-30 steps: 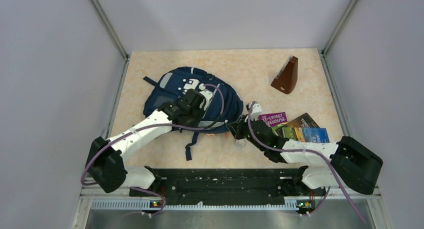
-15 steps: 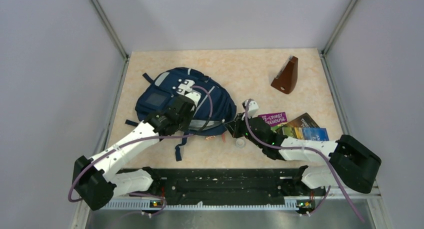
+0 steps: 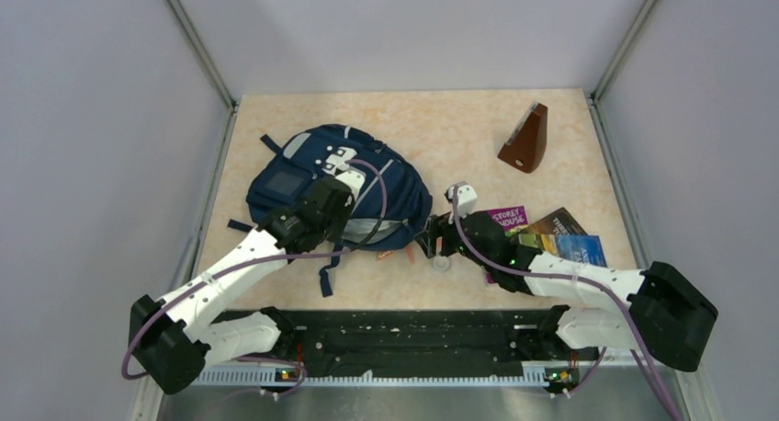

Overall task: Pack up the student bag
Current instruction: Unzip the student bag at the center of the board.

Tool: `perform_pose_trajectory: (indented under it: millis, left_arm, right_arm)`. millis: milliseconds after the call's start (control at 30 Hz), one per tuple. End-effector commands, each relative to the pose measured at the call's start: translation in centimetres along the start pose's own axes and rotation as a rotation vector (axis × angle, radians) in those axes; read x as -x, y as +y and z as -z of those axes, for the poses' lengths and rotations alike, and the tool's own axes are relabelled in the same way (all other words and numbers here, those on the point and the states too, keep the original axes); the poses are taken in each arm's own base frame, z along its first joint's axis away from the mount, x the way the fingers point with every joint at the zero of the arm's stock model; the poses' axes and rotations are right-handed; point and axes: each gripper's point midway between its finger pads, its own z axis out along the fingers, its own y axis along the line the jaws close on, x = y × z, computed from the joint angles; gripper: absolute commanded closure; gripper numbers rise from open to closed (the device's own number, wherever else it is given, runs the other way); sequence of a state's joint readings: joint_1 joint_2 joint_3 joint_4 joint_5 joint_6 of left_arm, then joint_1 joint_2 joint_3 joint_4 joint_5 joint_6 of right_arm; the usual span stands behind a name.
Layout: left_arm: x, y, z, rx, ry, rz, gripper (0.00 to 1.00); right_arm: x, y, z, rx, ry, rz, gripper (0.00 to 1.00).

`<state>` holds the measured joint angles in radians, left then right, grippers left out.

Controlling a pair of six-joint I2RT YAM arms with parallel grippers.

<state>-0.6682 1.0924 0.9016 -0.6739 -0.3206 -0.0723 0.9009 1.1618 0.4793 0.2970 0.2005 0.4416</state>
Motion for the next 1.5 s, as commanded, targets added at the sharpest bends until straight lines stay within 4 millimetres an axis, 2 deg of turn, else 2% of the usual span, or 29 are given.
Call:
perform_pose_trajectory:
  millis: [0, 300, 467, 667, 1000, 1167, 1467]
  left_arm:
    - [1.7, 0.9, 0.8, 0.030, -0.086, 0.025, 1.00]
    - [1.6, 1.2, 0.9, 0.046, -0.096, 0.033, 1.00]
    - [1.6, 1.4, 0.9, 0.055, -0.097, 0.034, 1.00]
    - [1.6, 1.5, 0.9, 0.061, -0.100, 0.036, 1.00]
    - [1.5, 1.7, 0.8, 0.073, -0.101, 0.037, 1.00]
    - [1.5, 1.9, 0.8, 0.085, -0.100, 0.039, 1.00]
    - [1.4, 2.0, 0.7, 0.092, -0.095, 0.037, 1.00]
  right_arm:
    - [2.2, 2.5, 0.1, 0.121, -0.030, 0.114, 0.32]
    - [4.0, 3.5, -1.4, 0.096, -0.009, 0.301, 0.34]
    - [3.7, 3.6, -3.4, 0.069, 0.046, 0.345, 0.43]
    - [2.4, 4.1, -4.9, 0.084, 0.108, 0.357, 0.48]
    - [0.0, 5.0, -4.8, 0.110, 0.175, 0.355, 0.48]
    - [-0.7, 5.2, -4.6, 0.110, 0.188, 0.313, 0.58]
    - [-1.1, 6.9, -3.6, 0.200, 0.190, 0.255, 0.53]
